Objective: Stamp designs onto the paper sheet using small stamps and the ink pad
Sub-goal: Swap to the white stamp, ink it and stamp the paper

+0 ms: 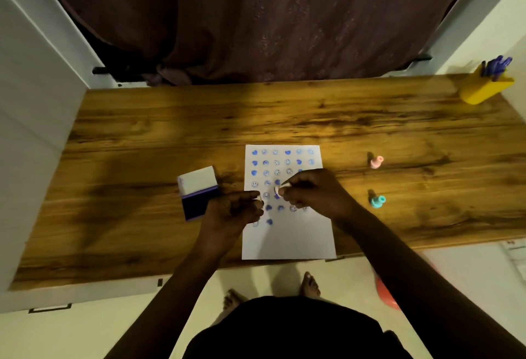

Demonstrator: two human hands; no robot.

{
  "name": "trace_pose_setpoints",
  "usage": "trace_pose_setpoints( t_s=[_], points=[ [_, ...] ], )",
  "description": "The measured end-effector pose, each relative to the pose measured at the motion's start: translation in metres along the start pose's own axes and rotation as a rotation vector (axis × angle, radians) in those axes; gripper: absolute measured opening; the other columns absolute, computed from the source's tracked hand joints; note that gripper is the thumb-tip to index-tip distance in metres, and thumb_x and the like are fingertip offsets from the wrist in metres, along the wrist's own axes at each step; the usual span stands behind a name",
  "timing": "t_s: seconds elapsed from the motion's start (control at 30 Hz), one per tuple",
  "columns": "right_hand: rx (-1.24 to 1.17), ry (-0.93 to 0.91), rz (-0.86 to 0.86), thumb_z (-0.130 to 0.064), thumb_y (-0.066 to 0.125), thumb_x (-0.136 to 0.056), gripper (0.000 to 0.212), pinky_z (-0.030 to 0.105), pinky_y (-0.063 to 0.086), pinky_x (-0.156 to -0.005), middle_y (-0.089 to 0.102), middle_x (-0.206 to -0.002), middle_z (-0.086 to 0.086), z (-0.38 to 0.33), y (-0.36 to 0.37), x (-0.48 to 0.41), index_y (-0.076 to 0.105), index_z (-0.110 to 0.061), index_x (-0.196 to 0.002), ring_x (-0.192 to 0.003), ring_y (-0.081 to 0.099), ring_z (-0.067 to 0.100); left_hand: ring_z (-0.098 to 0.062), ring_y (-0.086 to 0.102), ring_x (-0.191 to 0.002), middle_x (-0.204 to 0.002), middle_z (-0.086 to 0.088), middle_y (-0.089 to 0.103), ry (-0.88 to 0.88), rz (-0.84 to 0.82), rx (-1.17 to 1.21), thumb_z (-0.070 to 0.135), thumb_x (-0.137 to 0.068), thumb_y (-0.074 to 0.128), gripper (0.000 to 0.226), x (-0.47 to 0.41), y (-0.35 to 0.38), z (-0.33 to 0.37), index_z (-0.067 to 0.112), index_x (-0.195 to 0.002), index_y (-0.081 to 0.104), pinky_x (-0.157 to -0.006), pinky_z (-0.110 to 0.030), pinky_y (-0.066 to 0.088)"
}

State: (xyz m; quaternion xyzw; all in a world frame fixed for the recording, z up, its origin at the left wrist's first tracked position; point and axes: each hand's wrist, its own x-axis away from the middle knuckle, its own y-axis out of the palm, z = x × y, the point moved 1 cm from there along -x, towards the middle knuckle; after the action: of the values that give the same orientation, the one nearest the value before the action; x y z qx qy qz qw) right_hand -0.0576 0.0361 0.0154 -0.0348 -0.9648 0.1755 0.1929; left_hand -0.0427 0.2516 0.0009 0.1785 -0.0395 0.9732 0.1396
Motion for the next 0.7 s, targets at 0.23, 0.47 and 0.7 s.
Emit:
trace_pose_setpoints(
  t_s=[0.23, 0.47, 0.7],
  points=[
    [-0.209, -0.011, -0.029, -0.016, 0.078, -0.086, 0.019, 0.027, 0.060, -0.075, 0.078, -0.096, 0.006, 0.010, -0.023, 0.022, 0.076, -0.008, -0.103, -0.085, 0.075, 0.018, -0.036, 0.076, -0.100, -0.115, -0.013, 0.076, 0.049, -0.092, 0.060, 0.000, -0.089, 0.071, 0.030, -0.001, 0.044, 0.017, 0.010, -0.116, 0.074, -0.083, -0.035, 0.064],
    [-0.173, -0.067, -0.016, -0.021, 0.078, -0.087, 0.022, 0.042, 0.063, -0.083, 0.078, -0.101, 0.001, 0.024, -0.054, 0.027, 0.075, -0.014, -0.107, -0.090, 0.075, 0.022, -0.021, 0.076, -0.103, -0.114, 0.011, 0.077, 0.156, -0.114, 0.047, 0.005, -0.089, 0.072, 0.052, 0.001, 0.080, 0.038, 0.056, -0.098, 0.073, -0.082, -0.035, 0.063],
    [-0.205, -0.074, -0.058, -0.022, 0.074, -0.090, 0.022, 0.025, 0.059, -0.074, 0.079, -0.095, 0.001, 0.034, -0.087, 0.030, 0.075, -0.009, -0.108, -0.086, 0.075, 0.014, -0.022, 0.077, -0.100, -0.107, 0.009, 0.080, 0.176, -0.120, 0.019, 0.005, -0.088, 0.073, 0.044, -0.005, 0.113, 0.041, 0.048, -0.095, 0.077, -0.080, -0.034, 0.064]
  ],
)
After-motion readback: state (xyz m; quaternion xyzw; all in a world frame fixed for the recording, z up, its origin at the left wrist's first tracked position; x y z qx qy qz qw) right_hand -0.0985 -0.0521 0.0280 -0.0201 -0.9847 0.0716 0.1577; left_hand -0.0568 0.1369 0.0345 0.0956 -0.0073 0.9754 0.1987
